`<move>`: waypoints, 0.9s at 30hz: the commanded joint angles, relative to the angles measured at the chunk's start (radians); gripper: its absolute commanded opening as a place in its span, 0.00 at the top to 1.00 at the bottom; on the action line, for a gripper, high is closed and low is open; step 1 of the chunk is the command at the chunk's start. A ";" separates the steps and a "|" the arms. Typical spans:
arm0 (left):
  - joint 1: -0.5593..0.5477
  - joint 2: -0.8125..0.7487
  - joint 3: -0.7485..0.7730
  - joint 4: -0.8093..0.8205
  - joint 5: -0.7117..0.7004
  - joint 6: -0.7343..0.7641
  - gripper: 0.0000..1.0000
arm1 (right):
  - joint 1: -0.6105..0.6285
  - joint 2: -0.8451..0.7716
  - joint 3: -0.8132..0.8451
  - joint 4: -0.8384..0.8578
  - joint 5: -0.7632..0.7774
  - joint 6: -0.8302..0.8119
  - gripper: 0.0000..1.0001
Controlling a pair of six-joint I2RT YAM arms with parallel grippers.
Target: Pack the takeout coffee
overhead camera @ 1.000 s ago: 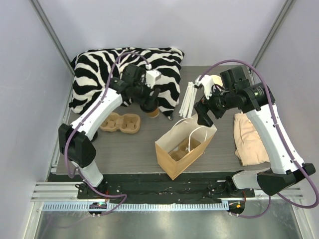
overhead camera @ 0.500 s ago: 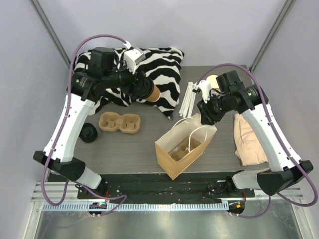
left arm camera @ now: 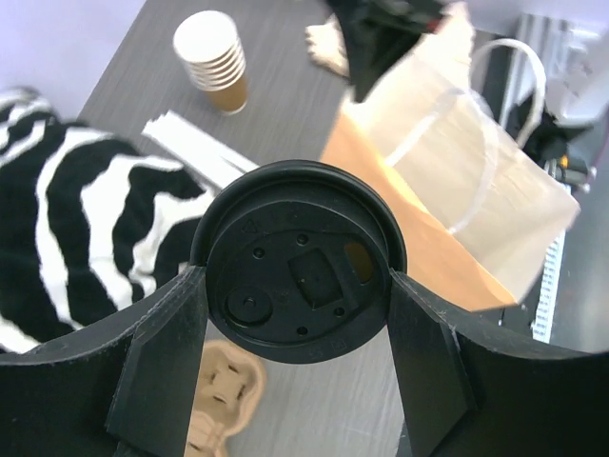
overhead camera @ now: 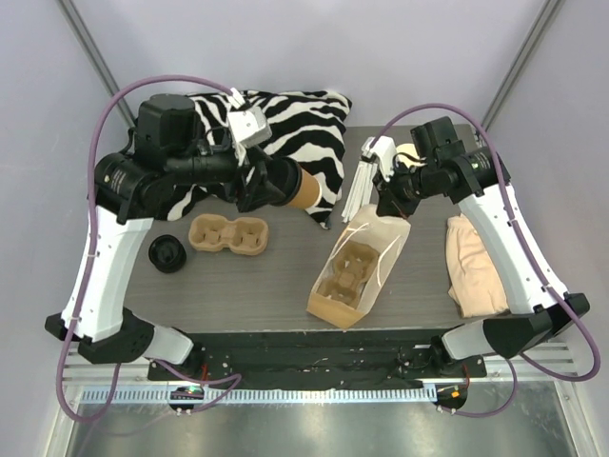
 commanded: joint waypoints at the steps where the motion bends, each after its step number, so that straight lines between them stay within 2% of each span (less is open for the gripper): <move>1: -0.078 -0.041 0.047 -0.040 0.032 0.106 0.73 | 0.033 -0.007 0.066 0.028 -0.033 -0.050 0.99; 10: -0.129 -0.056 0.058 0.006 0.002 0.129 0.73 | 0.224 -0.067 0.079 0.014 0.111 -0.041 0.99; 22: -0.141 0.004 0.224 -0.078 0.020 0.128 0.74 | 0.232 -0.012 0.076 0.028 0.203 0.083 0.99; 27: -0.218 -0.007 0.228 -0.207 0.012 0.184 0.75 | 0.228 0.021 0.079 0.028 0.217 0.125 0.99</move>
